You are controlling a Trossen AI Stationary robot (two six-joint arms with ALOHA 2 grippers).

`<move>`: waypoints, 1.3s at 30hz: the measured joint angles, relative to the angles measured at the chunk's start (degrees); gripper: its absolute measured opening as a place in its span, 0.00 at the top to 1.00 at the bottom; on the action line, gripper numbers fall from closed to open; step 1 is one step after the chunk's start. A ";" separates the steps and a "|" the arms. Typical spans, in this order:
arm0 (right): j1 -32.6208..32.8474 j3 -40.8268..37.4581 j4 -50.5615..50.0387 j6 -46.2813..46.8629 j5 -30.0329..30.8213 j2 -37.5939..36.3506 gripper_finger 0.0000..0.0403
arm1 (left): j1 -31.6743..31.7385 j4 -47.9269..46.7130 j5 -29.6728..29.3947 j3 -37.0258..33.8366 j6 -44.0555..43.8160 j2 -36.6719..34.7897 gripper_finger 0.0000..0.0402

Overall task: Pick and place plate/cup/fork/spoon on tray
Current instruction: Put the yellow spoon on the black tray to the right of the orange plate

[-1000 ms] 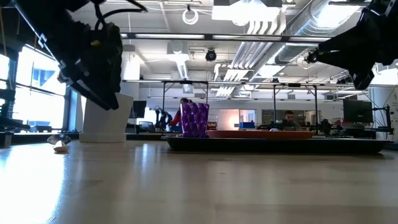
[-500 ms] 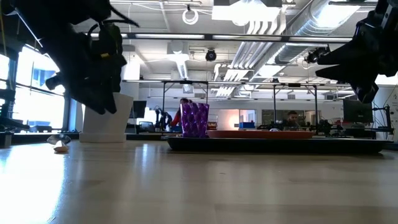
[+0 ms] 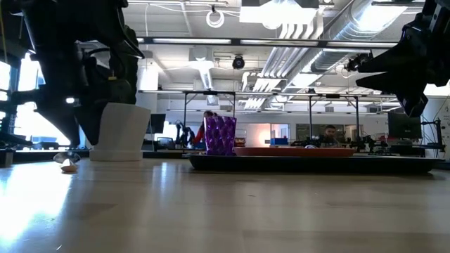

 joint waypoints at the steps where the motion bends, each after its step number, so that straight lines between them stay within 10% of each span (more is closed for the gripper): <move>1: 0.02 0.00 0.00 0.00 0.00 0.00 0.72 | 0.00 -0.11 0.26 0.00 -0.48 0.00 0.61; 27: 0.02 0.00 -0.15 0.11 -0.17 0.00 0.72 | 3.23 -2.41 3.94 0.23 -7.57 12.04 0.62; 39: 0.01 0.00 -0.39 0.49 -0.04 0.00 0.72 | 1.69 0.92 4.56 0.11 3.62 12.17 0.88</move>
